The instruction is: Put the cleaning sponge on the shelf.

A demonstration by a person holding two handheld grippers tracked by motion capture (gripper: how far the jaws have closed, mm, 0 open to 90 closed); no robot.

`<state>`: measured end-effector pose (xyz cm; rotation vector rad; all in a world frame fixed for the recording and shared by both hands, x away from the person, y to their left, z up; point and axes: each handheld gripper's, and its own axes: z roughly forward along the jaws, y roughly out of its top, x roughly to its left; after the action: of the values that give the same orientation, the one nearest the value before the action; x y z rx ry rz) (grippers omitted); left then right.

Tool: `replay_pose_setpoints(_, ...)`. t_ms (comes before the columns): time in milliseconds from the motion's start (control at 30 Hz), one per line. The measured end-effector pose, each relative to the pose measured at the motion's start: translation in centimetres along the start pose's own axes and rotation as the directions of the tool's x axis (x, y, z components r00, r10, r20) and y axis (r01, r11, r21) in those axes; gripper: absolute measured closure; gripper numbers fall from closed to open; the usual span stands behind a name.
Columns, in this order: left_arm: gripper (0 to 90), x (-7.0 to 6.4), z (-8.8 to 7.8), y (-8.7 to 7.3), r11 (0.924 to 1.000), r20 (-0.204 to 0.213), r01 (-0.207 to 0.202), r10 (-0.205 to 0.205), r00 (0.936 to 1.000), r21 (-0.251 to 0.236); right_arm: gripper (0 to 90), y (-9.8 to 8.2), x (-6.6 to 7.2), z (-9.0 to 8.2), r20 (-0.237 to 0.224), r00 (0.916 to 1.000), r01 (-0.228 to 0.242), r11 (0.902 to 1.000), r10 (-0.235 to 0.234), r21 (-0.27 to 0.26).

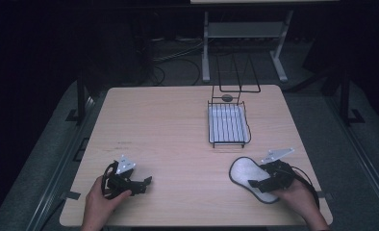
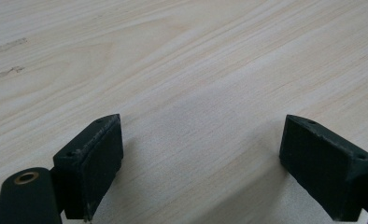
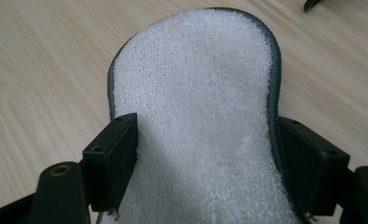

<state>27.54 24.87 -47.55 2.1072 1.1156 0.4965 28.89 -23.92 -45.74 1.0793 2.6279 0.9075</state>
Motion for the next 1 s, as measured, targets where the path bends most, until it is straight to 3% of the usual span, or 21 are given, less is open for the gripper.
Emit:
replay_pose_setpoints(267,12.7,0.0,0.0,0.0,1.0,0.0,0.0,0.0,1.0,0.0,33.7,0.0,0.0,-0.7,0.016,0.9999,0.0,0.9996,0.001,-0.028)
replay_pose_setpoints(400,12.7,0.0,0.0,0.0,1.0,0.0,0.0,0.0,1.0,0.0,45.0,-0.1,-0.1,-1.4,0.013,0.9999,-0.009,0.9974,0.01,-0.072)
replay_pose_setpoints(633,12.8,0.0,0.0,0.0,1.0,0.0,0.0,0.0,1.0,0.0,54.7,-0.1,-0.4,-2.0,0.004,0.9997,-0.023,0.9949,0.024,-0.098)
replay_pose_setpoints(1000,12.7,0.0,0.0,0.0,1.0,0.0,0.0,0.0,1.0,0.0,67.9,-0.1,-0.8,-3.2,-0.059,0.9973,-0.053,0.9866,0.044,-0.155)
